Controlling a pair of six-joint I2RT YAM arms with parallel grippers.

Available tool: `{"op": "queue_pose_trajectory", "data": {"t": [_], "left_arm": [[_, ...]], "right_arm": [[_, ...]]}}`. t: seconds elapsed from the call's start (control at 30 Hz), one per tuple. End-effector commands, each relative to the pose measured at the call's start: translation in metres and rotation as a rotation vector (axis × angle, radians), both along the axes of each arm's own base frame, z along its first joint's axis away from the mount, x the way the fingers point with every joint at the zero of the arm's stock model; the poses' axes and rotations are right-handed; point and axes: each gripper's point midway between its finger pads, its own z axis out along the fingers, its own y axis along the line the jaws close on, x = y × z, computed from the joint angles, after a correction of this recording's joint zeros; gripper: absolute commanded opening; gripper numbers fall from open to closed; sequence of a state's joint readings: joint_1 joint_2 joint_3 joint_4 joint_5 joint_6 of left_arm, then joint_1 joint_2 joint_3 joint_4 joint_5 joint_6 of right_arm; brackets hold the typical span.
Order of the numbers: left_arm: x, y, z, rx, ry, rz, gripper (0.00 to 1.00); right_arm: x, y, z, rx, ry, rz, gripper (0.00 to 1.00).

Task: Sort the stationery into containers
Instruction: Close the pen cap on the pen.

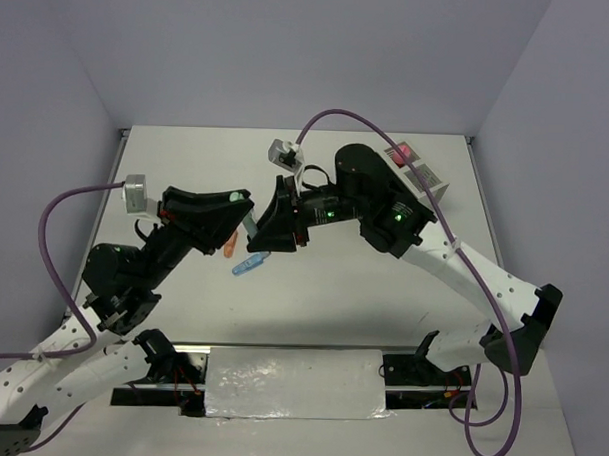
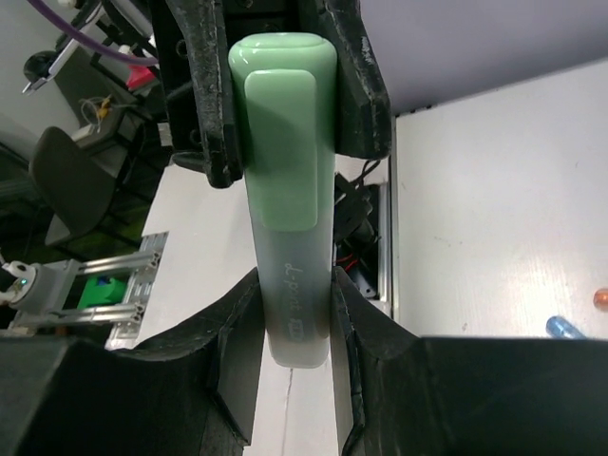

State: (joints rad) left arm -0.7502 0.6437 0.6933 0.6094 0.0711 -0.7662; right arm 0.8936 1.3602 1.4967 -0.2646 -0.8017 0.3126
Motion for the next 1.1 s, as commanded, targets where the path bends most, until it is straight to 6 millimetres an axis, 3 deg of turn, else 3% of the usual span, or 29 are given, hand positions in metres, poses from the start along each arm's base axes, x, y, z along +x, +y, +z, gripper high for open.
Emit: {"op": "queue_pose_trajectory", "data": {"t": [0.0,0.03,0.07,0.1,0.2,0.3,0.43,0.5,0.57,0.6,0.63,0.77,0.8,0.9,1.0,1.07], "left_arm": [[-0.013,-0.044,-0.112,0.444,0.226,-0.179,0.0],[-0.009,-0.044,-0.113,0.479,0.221,-0.158,0.0],[-0.01,-0.044,-0.103,0.484,0.19,-0.157,0.0],[-0.015,-0.044,-0.08,0.481,0.12,-0.17,0.0],[-0.02,-0.049,-0.053,0.474,0.044,-0.197,0.0],[-0.019,-0.055,-0.039,0.46,0.017,-0.216,0.0],[-0.015,-0.061,-0.041,0.448,0.034,-0.225,0.01],[-0.01,-0.058,-0.047,0.451,0.056,-0.195,0.09],[-0.007,-0.053,-0.046,0.442,0.066,-0.159,0.34],[-0.006,-0.05,-0.045,0.438,0.07,-0.145,0.53],[-0.003,-0.047,-0.044,0.434,0.079,-0.125,0.6],[0.016,-0.024,-0.022,0.387,0.146,0.038,0.89],[0.027,-0.013,-0.026,0.388,0.204,0.118,0.97],[0.048,0.026,-0.005,0.309,0.297,0.334,0.99],[0.061,0.075,-0.007,0.25,0.455,0.565,0.99],[0.055,0.097,-0.015,0.26,0.52,0.629,0.99]], "right_arm": [[0.024,-0.012,0.1,0.371,-0.282,-0.145,0.0],[0.025,-0.01,0.077,0.333,-0.268,-0.14,0.0],[0.024,-0.009,0.069,0.327,-0.266,-0.134,0.0],[0.026,-0.006,0.047,0.289,-0.24,-0.128,0.0],[0.019,-0.003,0.024,0.274,-0.204,-0.079,0.0],[0.016,-0.003,0.017,0.282,-0.187,-0.064,0.0],[0.02,-0.007,0.012,0.277,-0.189,-0.103,0.0],[0.025,-0.009,0.006,0.263,-0.194,-0.141,0.0],[0.03,-0.009,-0.001,0.249,-0.185,-0.169,0.0],[0.032,-0.009,-0.004,0.243,-0.18,-0.179,0.0],[0.036,-0.01,-0.006,0.24,-0.177,-0.199,0.0],[0.064,-0.017,-0.029,0.218,-0.117,-0.311,0.0],[0.073,-0.02,-0.031,0.216,-0.111,-0.35,0.0],[0.11,-0.035,-0.049,0.181,-0.071,-0.502,0.0],[0.156,-0.064,-0.069,0.153,-0.031,-0.732,0.0],[0.189,-0.091,-0.081,0.112,-0.045,-0.898,0.0]]}}
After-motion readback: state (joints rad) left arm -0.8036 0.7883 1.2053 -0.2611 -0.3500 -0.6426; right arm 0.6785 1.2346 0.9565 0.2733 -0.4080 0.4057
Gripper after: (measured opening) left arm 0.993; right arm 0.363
